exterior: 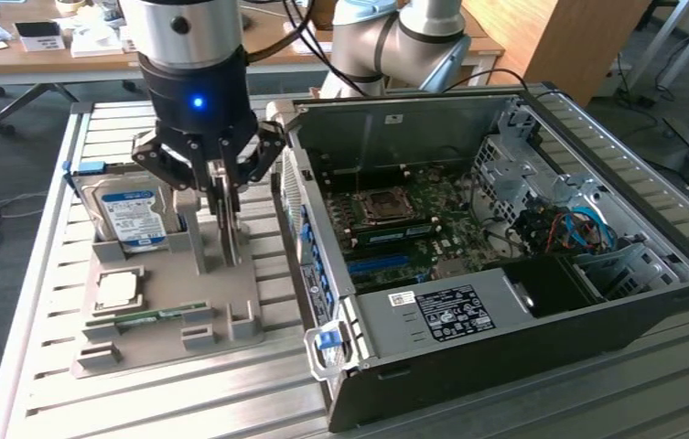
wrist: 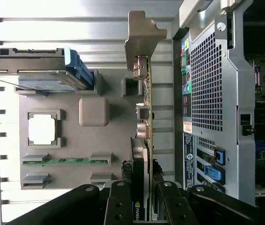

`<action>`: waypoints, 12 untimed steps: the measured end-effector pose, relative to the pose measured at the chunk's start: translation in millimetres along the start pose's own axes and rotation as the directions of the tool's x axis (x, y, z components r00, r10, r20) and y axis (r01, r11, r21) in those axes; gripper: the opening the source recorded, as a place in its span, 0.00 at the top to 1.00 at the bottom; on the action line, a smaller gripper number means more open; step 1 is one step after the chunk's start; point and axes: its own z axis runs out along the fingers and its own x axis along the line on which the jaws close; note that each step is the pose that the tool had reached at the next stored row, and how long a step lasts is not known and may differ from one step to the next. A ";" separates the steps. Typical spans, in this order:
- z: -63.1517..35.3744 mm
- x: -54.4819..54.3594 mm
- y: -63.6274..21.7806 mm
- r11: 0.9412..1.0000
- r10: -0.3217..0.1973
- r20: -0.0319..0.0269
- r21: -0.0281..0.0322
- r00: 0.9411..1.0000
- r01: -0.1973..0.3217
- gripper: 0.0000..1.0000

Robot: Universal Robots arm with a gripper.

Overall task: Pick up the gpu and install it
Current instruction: 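Pick up the gpu and move the gpu toward the slot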

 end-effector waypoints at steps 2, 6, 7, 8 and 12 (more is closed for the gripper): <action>-4.4 -0.2 0.3 1.000 0.000 0.000 0.000 1.000 0.000 0.73; -13.1 -0.5 0.9 1.000 0.000 0.000 0.000 1.000 0.000 0.73; -15.0 -0.6 1.0 1.000 0.000 0.000 0.000 1.000 0.000 0.73; -16.8 -0.6 1.1 1.000 0.000 0.000 0.000 1.000 0.000 0.73; -23.5 -0.9 1.6 1.000 0.000 0.000 0.000 1.000 0.000 0.73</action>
